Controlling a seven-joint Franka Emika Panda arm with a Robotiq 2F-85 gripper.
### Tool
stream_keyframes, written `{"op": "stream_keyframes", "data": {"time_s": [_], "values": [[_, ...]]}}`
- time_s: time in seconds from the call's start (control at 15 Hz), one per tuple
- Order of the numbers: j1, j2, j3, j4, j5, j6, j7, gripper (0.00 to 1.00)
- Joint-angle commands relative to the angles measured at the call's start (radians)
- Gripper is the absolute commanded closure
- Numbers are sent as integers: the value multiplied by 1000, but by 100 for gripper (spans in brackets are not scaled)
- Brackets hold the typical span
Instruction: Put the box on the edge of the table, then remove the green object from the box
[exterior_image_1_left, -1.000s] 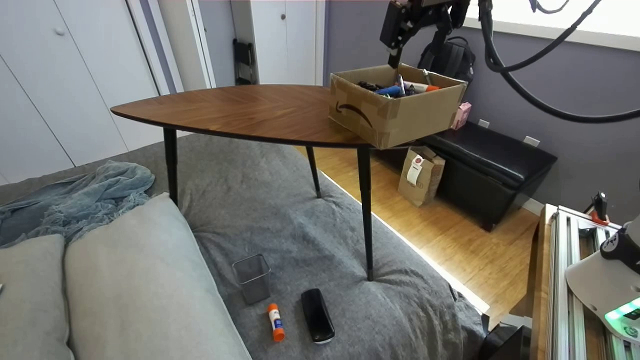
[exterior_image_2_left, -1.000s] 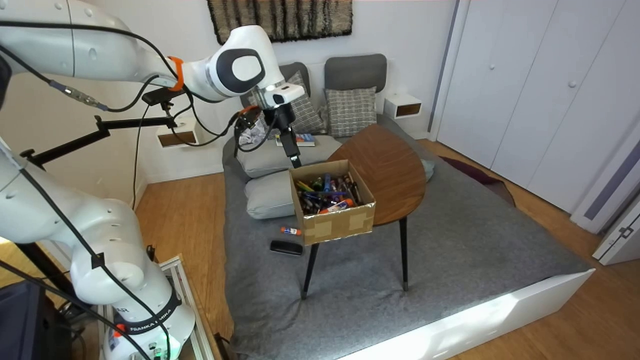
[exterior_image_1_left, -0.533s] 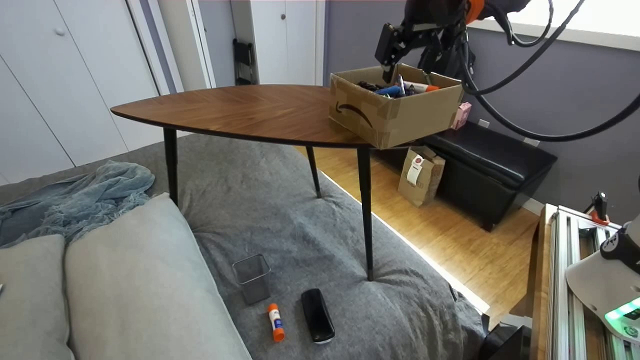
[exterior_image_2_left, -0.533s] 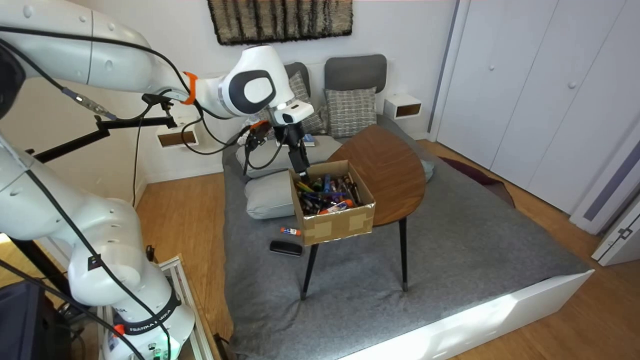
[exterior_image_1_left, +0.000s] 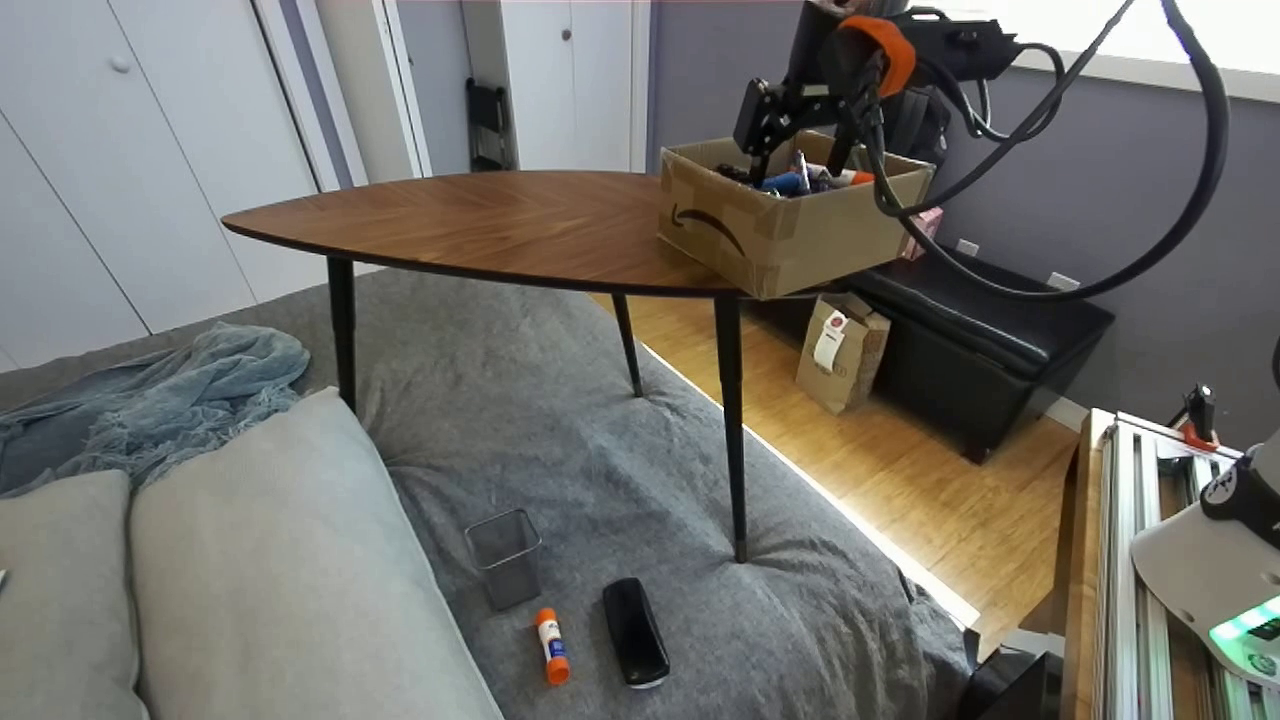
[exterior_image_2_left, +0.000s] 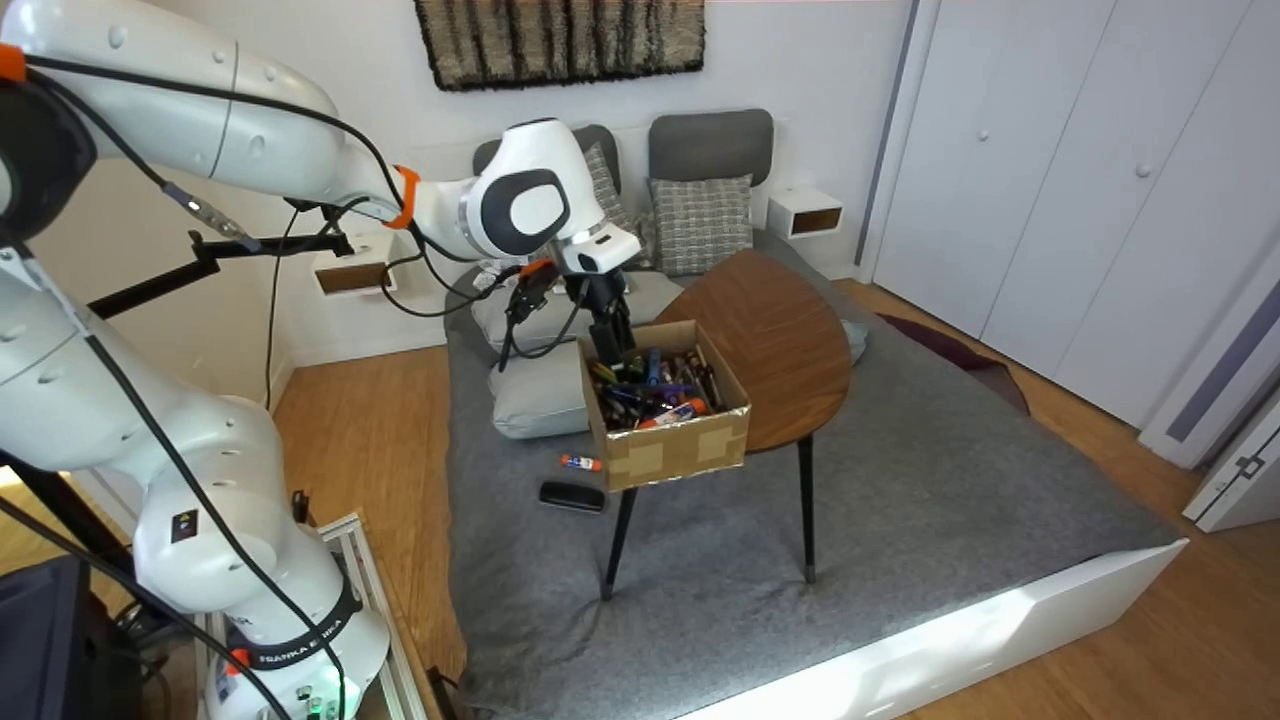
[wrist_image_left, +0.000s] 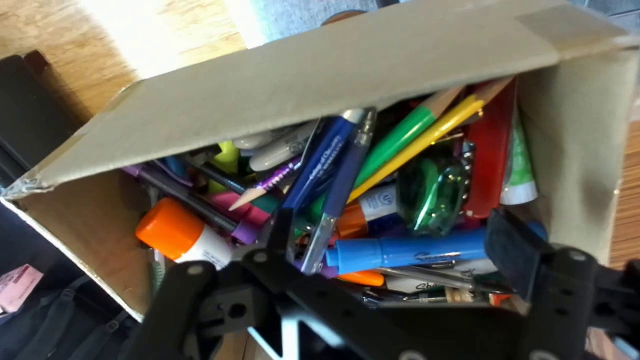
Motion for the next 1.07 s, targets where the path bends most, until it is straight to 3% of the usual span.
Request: {"op": "stream_keyframes", "data": {"time_s": [0.0,0.13,0.6,0.67,1.0], "values": [[-1,34,4,10,-30,34,65,13],[1,48,3,15,-37,38,80,33],[6,57,0,33,-65,48,114,80],[7,58,1,38,-71,45,116,91],[11,52,-2,49,-77,30,115,94]]}}
